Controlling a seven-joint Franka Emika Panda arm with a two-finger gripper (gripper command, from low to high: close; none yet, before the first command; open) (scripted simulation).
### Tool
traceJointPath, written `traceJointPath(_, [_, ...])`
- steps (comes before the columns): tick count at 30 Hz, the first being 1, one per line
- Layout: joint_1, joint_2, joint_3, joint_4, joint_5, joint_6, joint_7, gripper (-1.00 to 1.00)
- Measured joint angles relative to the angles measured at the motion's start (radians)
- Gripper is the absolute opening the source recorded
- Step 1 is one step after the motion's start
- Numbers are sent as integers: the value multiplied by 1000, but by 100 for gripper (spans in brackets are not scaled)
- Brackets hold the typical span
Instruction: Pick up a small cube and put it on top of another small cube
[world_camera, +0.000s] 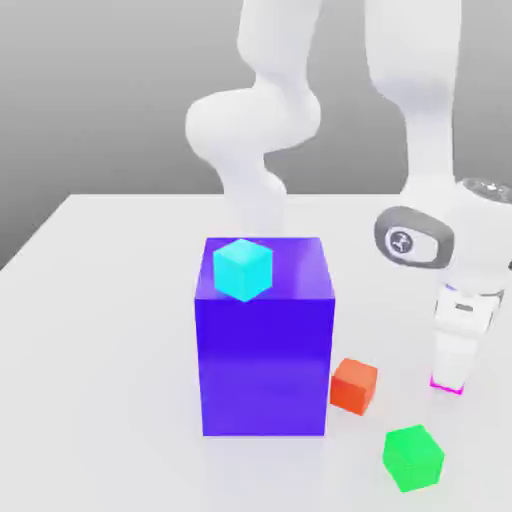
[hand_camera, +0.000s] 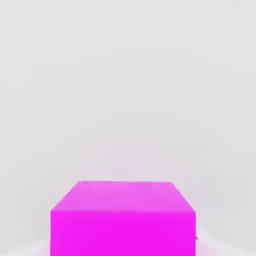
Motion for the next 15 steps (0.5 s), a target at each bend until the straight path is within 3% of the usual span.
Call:
traceJointPath(4, [-38,-125,46,-16,113,-105,-83,-100])
traceJointPath(15, [-227,-131,-103,188,186,-311,-126,-100])
